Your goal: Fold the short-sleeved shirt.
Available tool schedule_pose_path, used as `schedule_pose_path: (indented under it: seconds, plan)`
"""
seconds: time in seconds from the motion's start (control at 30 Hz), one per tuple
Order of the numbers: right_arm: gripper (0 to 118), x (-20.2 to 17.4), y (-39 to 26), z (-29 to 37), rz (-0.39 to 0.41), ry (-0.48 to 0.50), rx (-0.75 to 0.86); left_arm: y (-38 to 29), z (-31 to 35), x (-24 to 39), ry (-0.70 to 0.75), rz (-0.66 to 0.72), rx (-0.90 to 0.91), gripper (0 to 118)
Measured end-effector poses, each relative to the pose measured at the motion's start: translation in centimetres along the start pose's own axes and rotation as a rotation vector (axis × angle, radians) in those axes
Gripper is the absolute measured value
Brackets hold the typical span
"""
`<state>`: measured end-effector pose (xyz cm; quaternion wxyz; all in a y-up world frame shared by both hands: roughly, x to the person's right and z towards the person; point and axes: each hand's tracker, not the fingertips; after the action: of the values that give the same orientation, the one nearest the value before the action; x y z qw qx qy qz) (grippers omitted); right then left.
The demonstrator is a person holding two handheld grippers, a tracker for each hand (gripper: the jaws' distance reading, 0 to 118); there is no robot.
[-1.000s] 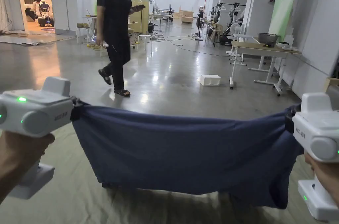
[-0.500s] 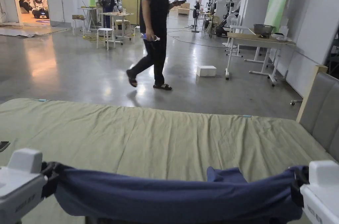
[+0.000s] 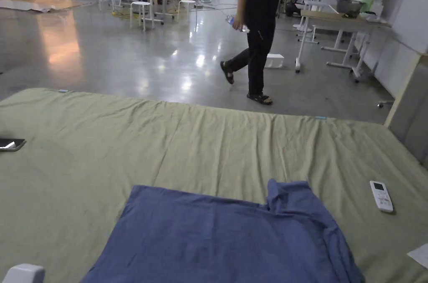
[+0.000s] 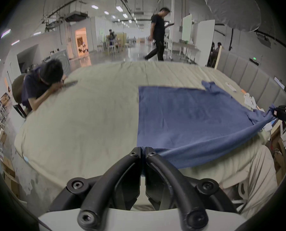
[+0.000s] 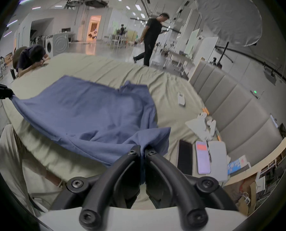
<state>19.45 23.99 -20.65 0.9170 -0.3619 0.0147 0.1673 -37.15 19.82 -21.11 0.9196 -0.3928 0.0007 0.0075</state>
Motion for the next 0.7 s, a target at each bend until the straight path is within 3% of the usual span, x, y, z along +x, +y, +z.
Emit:
schedule_pose_path:
  seconds: [0.4, 0.57, 0.63, 0.7]
  plan:
    - [4, -2.8, -7.2, -8.1, 0.045, 0.032, -0.258, -4.9, -7.4, 0.7, 0.023, -0.088, -0.305, 5]
    - [6, -3.0, -7.9, -9.8, 0.03, 0.057, -0.308, -5.0, -8.1, 1.3, 0.045, -0.038, -0.298, 5]
    - [14, -3.0, -7.5, -9.8, 0.036, 0.052, -0.313, -5.0, -8.0, 1.5, 0.05, -0.063, -0.298, 5]
    - [41, -2.6, -7.1, -9.5, 0.046, 0.024, -0.303, -4.9, -7.6, 1.8, 0.047, -0.09, -0.289, 10]
